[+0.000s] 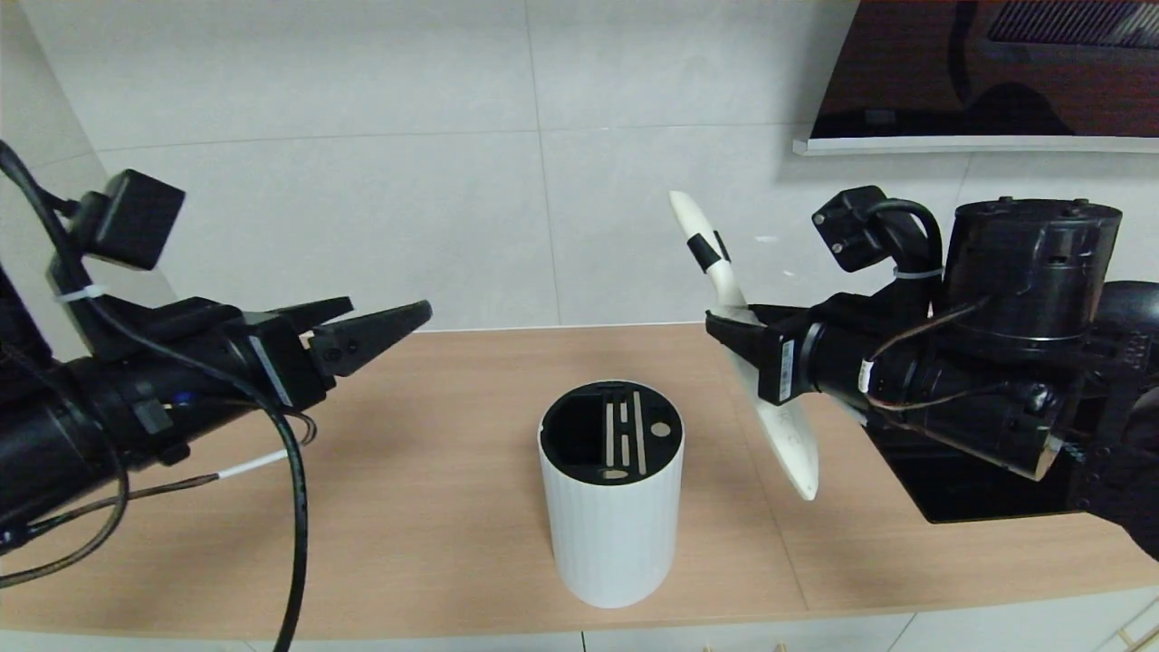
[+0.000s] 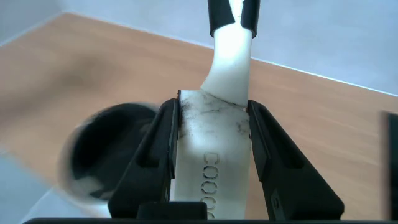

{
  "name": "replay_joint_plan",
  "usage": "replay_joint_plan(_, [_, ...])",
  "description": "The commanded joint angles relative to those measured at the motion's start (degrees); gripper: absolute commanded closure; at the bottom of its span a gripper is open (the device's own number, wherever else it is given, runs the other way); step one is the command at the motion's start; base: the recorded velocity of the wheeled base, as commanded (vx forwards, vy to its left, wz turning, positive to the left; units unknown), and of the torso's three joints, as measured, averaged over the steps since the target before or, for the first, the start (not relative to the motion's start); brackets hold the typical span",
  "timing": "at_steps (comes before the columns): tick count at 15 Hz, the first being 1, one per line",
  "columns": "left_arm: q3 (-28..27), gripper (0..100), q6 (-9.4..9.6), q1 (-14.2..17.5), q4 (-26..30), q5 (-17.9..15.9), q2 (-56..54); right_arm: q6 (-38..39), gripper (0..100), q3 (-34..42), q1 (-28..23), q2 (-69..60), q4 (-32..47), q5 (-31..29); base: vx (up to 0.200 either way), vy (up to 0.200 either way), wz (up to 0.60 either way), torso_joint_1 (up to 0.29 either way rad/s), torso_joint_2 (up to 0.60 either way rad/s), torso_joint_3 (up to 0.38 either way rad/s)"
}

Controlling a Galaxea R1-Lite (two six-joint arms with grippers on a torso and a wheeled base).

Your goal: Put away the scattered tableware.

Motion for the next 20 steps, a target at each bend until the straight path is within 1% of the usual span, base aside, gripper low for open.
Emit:
replay_joint_plan(1, [-0.1,0,-3.51,-4.4,-0.2,-0.1,3.3,0.1,100,0.6,3.8,-0.8,0.0,-1.7,0.000,0.000,0.00,0.000,0.00,0.000])
replay_joint_plan(2, [-0.4,0,-7.73,-7.5,-0.3,-0.3,3.9,0.2,100,0.4,5.7,-0.5,0.0,-3.2,0.000,0.000,0.00,0.000,0.00,0.000])
replay_joint_plan(3, [-0.7,0,-11.42,-9.9,-0.8,-1.0,4.6,0.7,100,0.6,7.3,-0.4,0.0,-3.6,0.000,0.000,0.00,0.000,0.00,0.000])
replay_joint_plan(5, [-1.2,0,-16.52,-12.0,-4.1,-2.2,5.7,2.1,100,0.6,9.6,-0.5,0.0,-4.0,0.000,0.000,0.00,0.000,0.00,0.000])
replay_joint_plan(7, [-1.3,0,-22.14,-13.6,-10.0,-4.0,7.0,2.3,100,0.6,10.9,-0.1,0.0,-4.3,0.000,0.000,0.00,0.000,0.00,0.000])
replay_joint_plan(8, [-1.1,0,-23.73,-14.3,-12.5,-4.4,7.9,2.4,100,0.5,11.1,0.4,0.0,-4.3,0.000,0.000,0.00,0.000,0.00,0.000])
replay_joint_plan(9, [-0.7,0,-24.25,-15.0,-15.2,-4.4,9.4,2.4,100,0.4,11.6,0.8,0.0,-4.3,0.000,0.000,0.00,0.000,0.00,0.000])
replay_joint_plan(11, [-0.4,0,-24.08,-15.8,-17.4,-4.0,11.9,4.4,100,0.1,12.6,1.6,0.0,-4.4,0.000,0.000,0.00,0.000,0.00,0.000])
replay_joint_plan(13, [-0.4,0,-23.99,-16.9,-17.9,-3.0,12.9,5.1,100,-0.5,13.8,2.6,0.0,-4.5,0.000,0.000,0.00,0.000,0.00,0.000])
replay_joint_plan(15, [-0.8,0,-23.90,-17.9,-17.9,-1.4,13.5,5.6,100,-0.9,15.3,3.9,-0.1,-6.0,0.000,0.000,0.00,0.000,0.00,0.000])
replay_joint_plan(17, [-1.1,0,-23.90,-18.0,-19.2,-0.2,14.1,7.6,100,-1.6,17.1,6.3,-3.0,-8.1,0.000,0.000,0.00,0.000,0.00,0.000])
replay_joint_plan(18, [-1.0,0,-23.64,-18.0,-20.2,0.2,14.8,7.6,100,-1.7,17.2,6.9,-4.0,-8.7,0.000,0.000,0.00,0.000,0.00,0.000])
replay_joint_plan(19, [-0.9,0,-22.67,-18.0,-20.8,0.8,15.2,7.6,100,-1.6,17.3,7.1,-4.2,-8.7,0.000,0.000,0.00,0.000,0.00,0.000])
replay_joint_plan(20, [-0.9,0,-20.65,-18.0,-20.9,2.1,16.5,7.7,100,-1.6,17.7,7.1,-4.2,-8.7,0.000,0.000,0.00,0.000,0.00,0.000])
